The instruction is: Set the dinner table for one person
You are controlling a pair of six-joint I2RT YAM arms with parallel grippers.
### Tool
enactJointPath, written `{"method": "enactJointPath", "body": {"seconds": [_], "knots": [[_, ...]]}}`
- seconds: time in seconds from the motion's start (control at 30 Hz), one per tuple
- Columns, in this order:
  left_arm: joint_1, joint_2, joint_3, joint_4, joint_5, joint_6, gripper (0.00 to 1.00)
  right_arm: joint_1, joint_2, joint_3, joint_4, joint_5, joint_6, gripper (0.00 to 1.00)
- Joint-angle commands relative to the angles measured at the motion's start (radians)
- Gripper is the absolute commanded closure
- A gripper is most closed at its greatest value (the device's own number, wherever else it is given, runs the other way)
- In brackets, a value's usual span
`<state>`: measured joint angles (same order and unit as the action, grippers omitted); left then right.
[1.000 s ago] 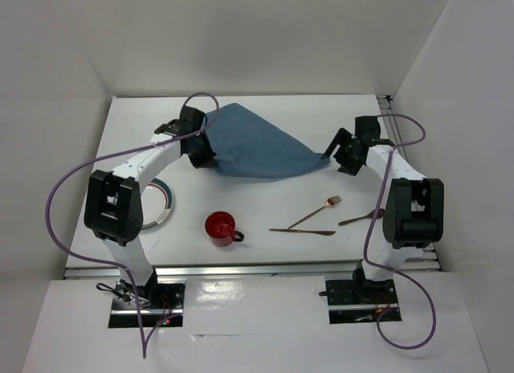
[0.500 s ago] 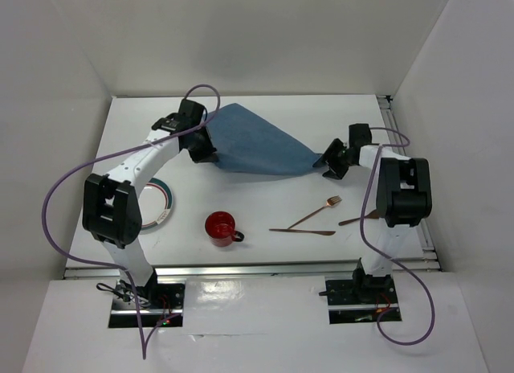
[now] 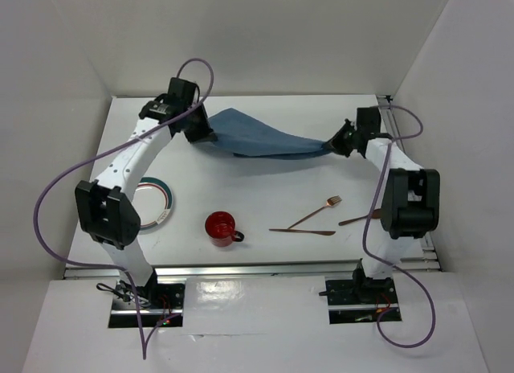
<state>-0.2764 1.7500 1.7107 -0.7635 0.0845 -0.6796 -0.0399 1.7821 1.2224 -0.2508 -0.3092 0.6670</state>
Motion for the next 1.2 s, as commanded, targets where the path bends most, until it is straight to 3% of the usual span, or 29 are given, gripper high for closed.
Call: {"method": "enactJointPath", "body": {"seconds": [0.0, 0.3, 0.57, 0.8, 1.0, 1.03, 1.1, 1.13, 1.17], "knots": [[0.022, -0.099, 0.112, -0.043, 0.021, 0.054, 1.00, -0.005, -0.209, 0.088, 0.012, 0.028, -0.035, 1.00], [0.085, -0.305, 0.162, -0.123, 0.043, 0.081, 1.00, -0.005, -0.495, 0.181, -0.100, 0.079, -0.128, 1.00], [0.103, -0.396, 0.247, -0.181, 0.003, 0.091, 1.00, -0.005, -0.556, 0.327, -0.232, 0.099, -0.185, 1.00], [0.144, -0.160, 0.247, -0.126, 0.060, 0.109, 1.00, -0.005, -0.339, 0.387, -0.156, 0.035, -0.185, 1.00], [0.180, 0.187, 0.413, -0.082, 0.074, 0.075, 1.00, 0.035, 0.069, 0.567, -0.087, -0.027, -0.176, 1.00], [0.193, 0.307, 0.456, -0.082, 0.064, 0.063, 0.86, 0.035, 0.133, 0.616, -0.087, -0.027, -0.176, 0.94], [0.218, 0.438, 0.629, -0.094, 0.087, 0.063, 0.46, 0.049, 0.320, 0.803, -0.170, -0.027, -0.176, 0.72], [0.229, 0.503, 0.695, -0.146, 0.128, 0.054, 0.33, 0.060, 0.371, 0.856, -0.198, -0.002, -0.185, 0.53], [0.239, 0.598, 0.751, -0.166, 0.150, 0.054, 0.12, 0.060, 0.440, 0.899, -0.221, 0.007, -0.185, 0.33]]}}
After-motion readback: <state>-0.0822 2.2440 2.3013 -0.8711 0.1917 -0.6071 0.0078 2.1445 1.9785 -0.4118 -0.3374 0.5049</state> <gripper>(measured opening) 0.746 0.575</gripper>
